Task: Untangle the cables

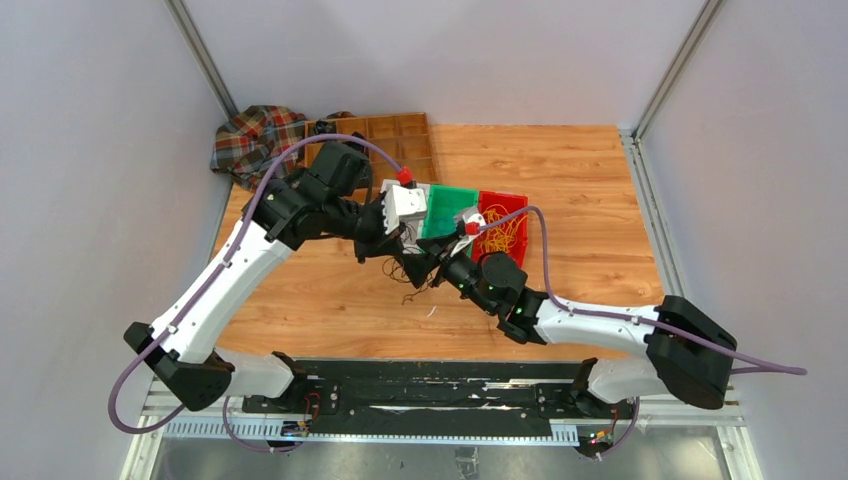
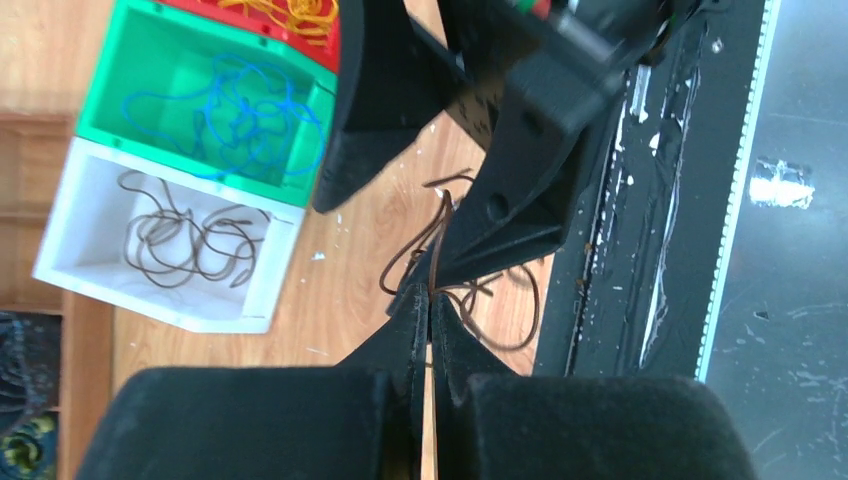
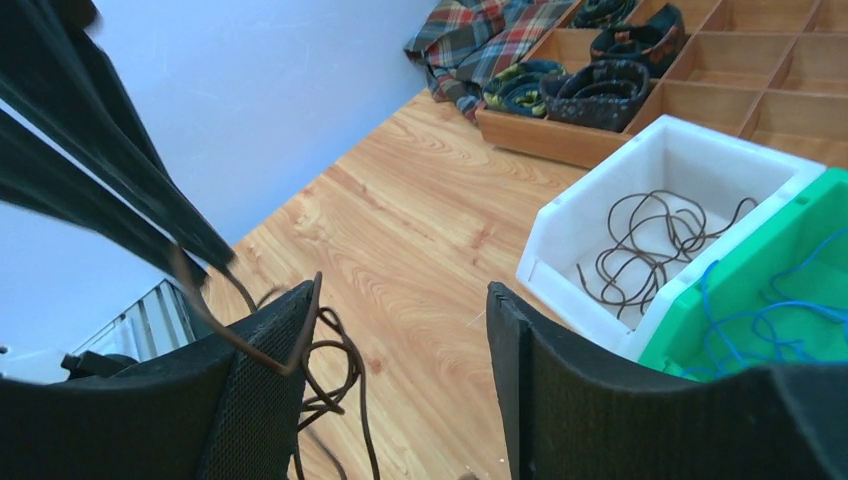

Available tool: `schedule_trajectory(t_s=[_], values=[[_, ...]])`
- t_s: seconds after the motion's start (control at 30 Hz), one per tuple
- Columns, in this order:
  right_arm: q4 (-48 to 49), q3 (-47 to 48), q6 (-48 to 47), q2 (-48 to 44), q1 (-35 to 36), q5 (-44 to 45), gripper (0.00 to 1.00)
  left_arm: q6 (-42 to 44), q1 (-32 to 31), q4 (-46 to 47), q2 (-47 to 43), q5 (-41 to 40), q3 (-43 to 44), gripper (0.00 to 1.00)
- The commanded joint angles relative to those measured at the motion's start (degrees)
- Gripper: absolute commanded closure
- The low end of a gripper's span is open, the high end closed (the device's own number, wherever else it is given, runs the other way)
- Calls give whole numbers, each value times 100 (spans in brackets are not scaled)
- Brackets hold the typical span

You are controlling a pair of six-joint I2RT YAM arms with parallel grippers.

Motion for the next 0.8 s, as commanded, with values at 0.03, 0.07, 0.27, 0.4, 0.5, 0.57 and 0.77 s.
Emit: schedule_trajectory(t_s=[0.03,0.07,0.27,0.4,0.5,0.57,0.77], values=[[404,-143,271,222,127,-188,40,-17,9,-58,70,268,551,100],[418,-153,280,243,128,-182,42,-45,8,-77,84,315,630,100],[428,-221,302,380,128,-51,56,-237,13,-129,114,594,1102,100],[445,-383,339,404,128,102,60,-352,12,-140,113,647,1422,100],[474,-568,414,455,128,248,59,-344,11,-152,142,512,1811,100],[530,-676,475,506,128,373,57,-345,13,-151,186,388,2167,100],[602,-932,689,746,128,625,56,-347,17,-143,316,49,3275,100]])
